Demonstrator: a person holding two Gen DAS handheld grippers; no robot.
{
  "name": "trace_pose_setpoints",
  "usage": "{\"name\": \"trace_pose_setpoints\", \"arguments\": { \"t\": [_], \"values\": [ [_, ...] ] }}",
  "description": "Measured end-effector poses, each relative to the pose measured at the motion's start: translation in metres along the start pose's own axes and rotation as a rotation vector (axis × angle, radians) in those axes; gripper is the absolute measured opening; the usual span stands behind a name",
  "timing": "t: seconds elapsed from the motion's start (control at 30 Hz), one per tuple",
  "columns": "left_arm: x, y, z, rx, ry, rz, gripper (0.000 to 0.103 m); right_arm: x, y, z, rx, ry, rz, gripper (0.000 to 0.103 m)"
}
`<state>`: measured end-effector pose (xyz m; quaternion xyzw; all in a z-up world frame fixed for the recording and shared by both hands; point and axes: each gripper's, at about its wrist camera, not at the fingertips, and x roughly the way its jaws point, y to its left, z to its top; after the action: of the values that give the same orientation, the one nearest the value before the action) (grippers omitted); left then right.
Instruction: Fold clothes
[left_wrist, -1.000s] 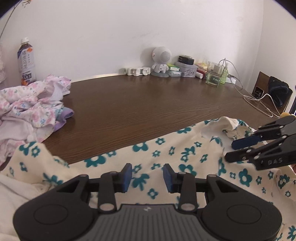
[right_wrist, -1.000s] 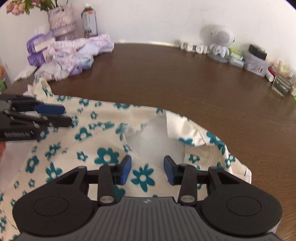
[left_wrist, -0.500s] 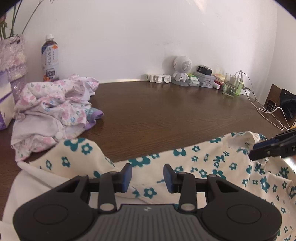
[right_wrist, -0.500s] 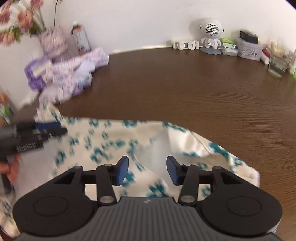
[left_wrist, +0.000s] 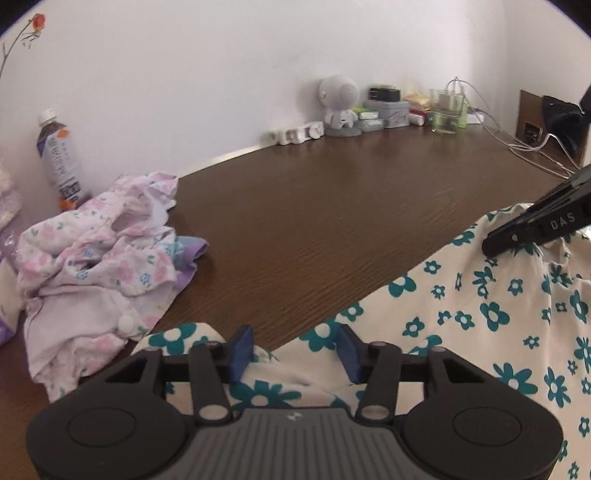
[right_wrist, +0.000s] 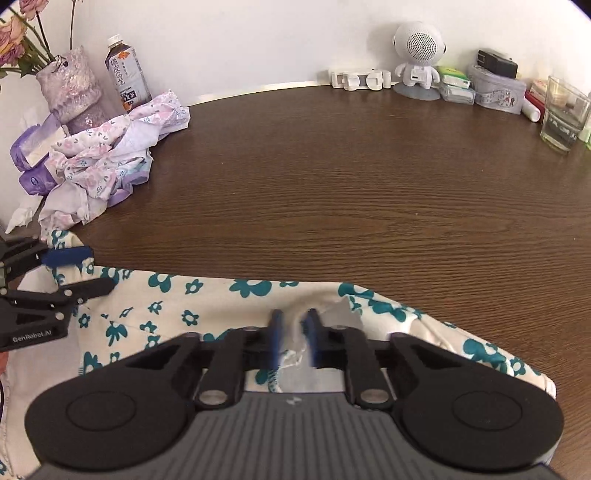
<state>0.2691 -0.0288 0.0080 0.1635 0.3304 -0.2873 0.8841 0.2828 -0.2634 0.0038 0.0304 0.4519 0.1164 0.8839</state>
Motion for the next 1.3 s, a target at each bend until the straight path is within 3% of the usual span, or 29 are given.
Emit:
{"name": "trace_pose_setpoints", "arguments": {
  "t": [0.03,0.1,0.23,0.4,0.47,0.5,0.53,0.63,0.77,0.9,1.0,1.07,1.1,1.17,1.2,1.3],
  "values": [
    [0.000,0.003,0.000,-0.017,0.004,-0.033,0.003,0.000,0.000,0.000,-0.006,-0.004,0.006,0.002],
    [-0.003,0.005,-0.002,-0.048,-0.002,-0.040,0.004,-0.003,0.000,0.001,-0.019,-0.029,0.009,0.002],
    [-0.018,0.003,-0.009,-0.091,-0.101,0.048,0.003,-0.027,0.011,0.005,-0.107,-0.174,0.024,0.002],
    [-0.008,0.006,-0.011,-0.156,-0.077,0.095,0.004,0.003,0.013,0.006,-0.131,-0.111,-0.009,0.004],
    [-0.008,0.005,-0.011,-0.159,-0.077,0.115,0.006,0.009,0.011,0.004,-0.119,-0.104,-0.008,0.011],
    [-0.008,0.004,-0.011,-0.161,-0.078,0.124,0.012,0.008,0.008,0.003,-0.103,-0.104,-0.001,0.023],
    [-0.011,0.005,-0.010,-0.167,-0.079,0.128,0.019,0.001,0.003,0.001,-0.066,-0.106,0.016,0.043],
    [-0.025,0.002,-0.010,-0.189,-0.116,0.129,0.019,-0.026,-0.011,-0.006,0.012,-0.132,0.081,0.049],
    [-0.054,-0.023,-0.006,-0.135,-0.159,0.036,0.019,-0.050,-0.019,-0.024,-0.040,-0.115,0.107,0.050],
    [-0.068,-0.063,-0.010,-0.062,-0.124,-0.093,0.019,-0.051,-0.013,-0.043,-0.131,-0.056,-0.018,0.050],
    [-0.066,-0.088,-0.016,-0.001,-0.093,-0.122,0.019,-0.062,-0.010,-0.062,-0.155,-0.065,-0.018,0.050],
    [-0.060,-0.100,-0.019,0.031,-0.068,-0.121,0.019,-0.062,-0.006,-0.071,-0.170,-0.062,-0.062,0.048],
    [-0.055,-0.102,-0.020,0.029,-0.051,-0.119,0.019,-0.059,-0.005,-0.073,-0.159,-0.056,-0.090,0.041],
    [-0.049,-0.104,-0.023,0.022,-0.037,-0.110,0.020,-0.057,-0.008,-0.078,-0.131,-0.063,-0.090,0.020],
    [-0.048,-0.104,-0.025,0.018,-0.040,-0.103,0.022,-0.058,-0.008,-0.078,-0.137,-0.057,-0.099,0.002],
    [-0.047,-0.102,-0.028,-0.008,-0.041,-0.093,0.022,-0.065,-0.012,-0.084,-0.161,-0.028,-0.117,0.002]
  ]
}}
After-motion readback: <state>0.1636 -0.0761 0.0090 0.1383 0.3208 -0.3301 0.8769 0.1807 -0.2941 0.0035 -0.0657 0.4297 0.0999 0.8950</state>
